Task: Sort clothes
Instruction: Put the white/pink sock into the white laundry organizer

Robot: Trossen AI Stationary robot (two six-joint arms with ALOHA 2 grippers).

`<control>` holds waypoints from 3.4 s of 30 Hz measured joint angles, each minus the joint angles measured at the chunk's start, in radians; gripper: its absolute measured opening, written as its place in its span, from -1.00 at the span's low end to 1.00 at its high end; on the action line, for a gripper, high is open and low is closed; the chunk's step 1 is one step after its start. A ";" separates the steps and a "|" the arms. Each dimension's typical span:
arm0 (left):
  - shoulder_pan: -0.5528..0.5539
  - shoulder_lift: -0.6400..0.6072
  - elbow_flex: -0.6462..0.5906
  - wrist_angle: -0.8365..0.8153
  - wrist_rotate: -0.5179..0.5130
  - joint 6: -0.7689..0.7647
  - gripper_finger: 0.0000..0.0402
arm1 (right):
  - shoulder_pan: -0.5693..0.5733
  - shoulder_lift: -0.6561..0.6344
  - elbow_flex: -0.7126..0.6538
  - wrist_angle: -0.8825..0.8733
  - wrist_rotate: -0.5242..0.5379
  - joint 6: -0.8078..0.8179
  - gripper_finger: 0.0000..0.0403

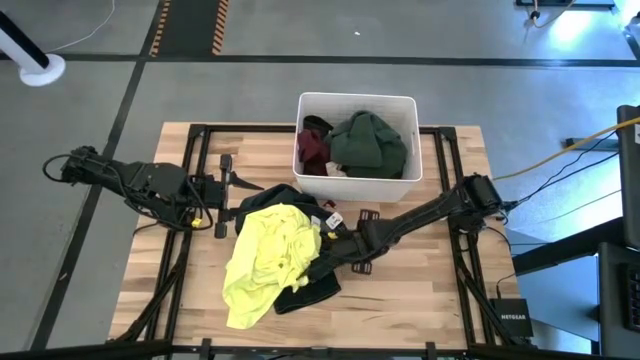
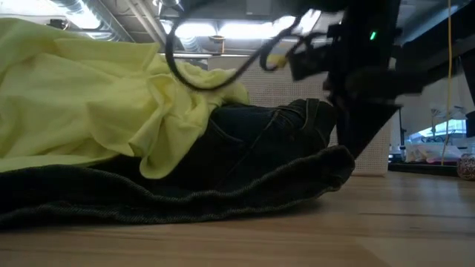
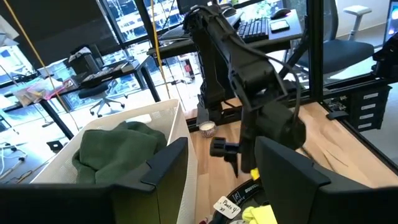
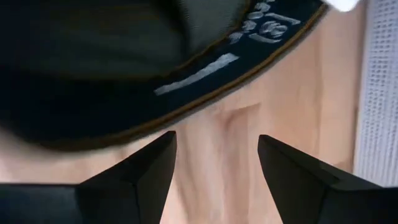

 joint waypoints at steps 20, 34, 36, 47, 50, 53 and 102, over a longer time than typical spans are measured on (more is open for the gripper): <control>0.000 0.000 0.000 -0.002 0.000 -0.002 -0.09 | -0.133 -0.003 0.030 0.743 -0.041 -0.337 0.21; 0.000 0.000 0.000 0.000 0.000 -0.005 -0.09 | -0.084 -0.006 -0.121 0.539 0.024 -0.225 0.21; 0.000 0.000 0.000 0.000 0.000 -0.005 -0.09 | -0.097 -0.004 -0.158 0.577 0.036 -0.218 0.21; 0.000 0.000 0.000 -0.001 0.000 -0.005 -0.09 | -0.157 -0.004 -0.236 0.672 -0.002 -0.207 0.00; 0.000 0.000 0.000 -0.001 0.000 -0.005 -0.09 | -0.170 -0.007 -0.261 0.681 -0.006 -0.207 -0.14; 0.000 0.000 0.000 -0.001 0.000 -0.005 -0.09 | -0.171 -0.012 -0.291 0.689 0.006 -0.206 -0.28; 0.000 0.000 0.000 -0.002 0.000 -0.005 -0.09 | -0.111 -0.616 -0.120 0.435 0.397 -0.443 -0.92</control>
